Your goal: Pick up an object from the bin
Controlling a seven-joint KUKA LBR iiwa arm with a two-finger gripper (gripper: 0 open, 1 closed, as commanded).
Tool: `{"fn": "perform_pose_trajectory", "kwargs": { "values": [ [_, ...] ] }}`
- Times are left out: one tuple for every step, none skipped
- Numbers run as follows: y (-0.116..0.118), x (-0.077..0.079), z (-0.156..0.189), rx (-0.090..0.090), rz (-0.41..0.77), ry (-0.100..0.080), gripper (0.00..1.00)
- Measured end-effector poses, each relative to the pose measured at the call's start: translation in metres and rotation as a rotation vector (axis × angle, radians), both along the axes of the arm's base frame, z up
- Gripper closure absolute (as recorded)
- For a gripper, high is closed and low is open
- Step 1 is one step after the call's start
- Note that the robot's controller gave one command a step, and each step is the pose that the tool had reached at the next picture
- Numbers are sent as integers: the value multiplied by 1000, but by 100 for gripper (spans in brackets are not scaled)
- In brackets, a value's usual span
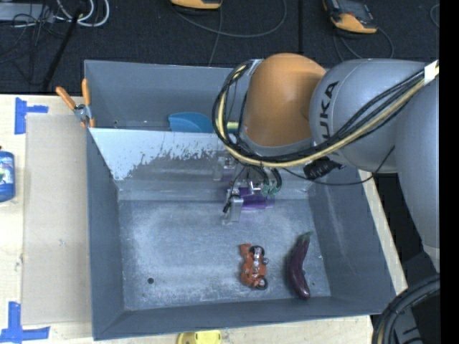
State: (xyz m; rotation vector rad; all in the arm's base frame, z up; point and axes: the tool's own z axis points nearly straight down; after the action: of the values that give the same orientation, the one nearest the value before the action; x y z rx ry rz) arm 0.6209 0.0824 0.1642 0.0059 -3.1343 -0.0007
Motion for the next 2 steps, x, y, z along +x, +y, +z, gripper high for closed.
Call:
{"fn": "perform_pose_trajectory", "kwargs": {
  "values": [
    [0,1,5,0,-1,-7,0],
    [-50,-10,-2,1,-5,-8,0]
  ]
}}
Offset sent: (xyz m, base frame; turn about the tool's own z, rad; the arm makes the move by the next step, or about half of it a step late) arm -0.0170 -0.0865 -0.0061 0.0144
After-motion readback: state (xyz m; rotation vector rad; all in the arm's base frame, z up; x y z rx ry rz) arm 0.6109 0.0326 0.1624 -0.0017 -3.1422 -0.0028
